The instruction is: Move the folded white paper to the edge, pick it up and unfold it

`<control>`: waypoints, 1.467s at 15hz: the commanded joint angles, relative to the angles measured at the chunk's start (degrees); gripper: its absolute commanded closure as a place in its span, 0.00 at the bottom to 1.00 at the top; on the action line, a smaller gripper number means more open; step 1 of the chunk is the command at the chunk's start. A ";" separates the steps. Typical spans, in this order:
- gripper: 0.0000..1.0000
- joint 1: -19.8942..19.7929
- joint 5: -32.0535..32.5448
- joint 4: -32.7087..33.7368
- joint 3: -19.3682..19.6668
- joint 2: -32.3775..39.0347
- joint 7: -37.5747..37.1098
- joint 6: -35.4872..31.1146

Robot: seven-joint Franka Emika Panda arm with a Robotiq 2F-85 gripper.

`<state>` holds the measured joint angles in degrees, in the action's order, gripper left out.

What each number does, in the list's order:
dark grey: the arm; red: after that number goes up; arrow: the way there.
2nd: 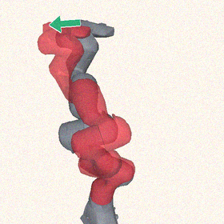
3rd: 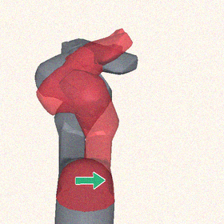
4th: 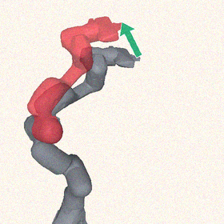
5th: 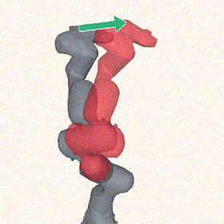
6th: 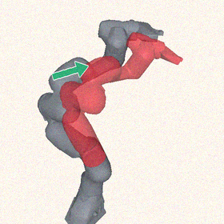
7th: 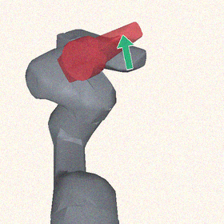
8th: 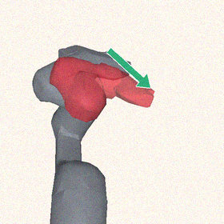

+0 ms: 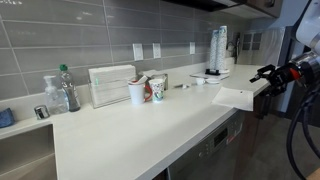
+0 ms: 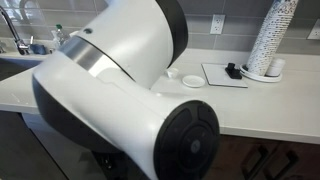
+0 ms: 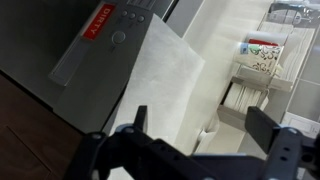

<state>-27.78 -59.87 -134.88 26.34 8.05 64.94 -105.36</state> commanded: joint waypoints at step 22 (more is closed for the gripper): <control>0.48 -7.04 -12.77 16.65 -3.31 23.86 5.60 10.76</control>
<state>-32.72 -72.17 -119.83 23.64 29.87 69.69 -97.00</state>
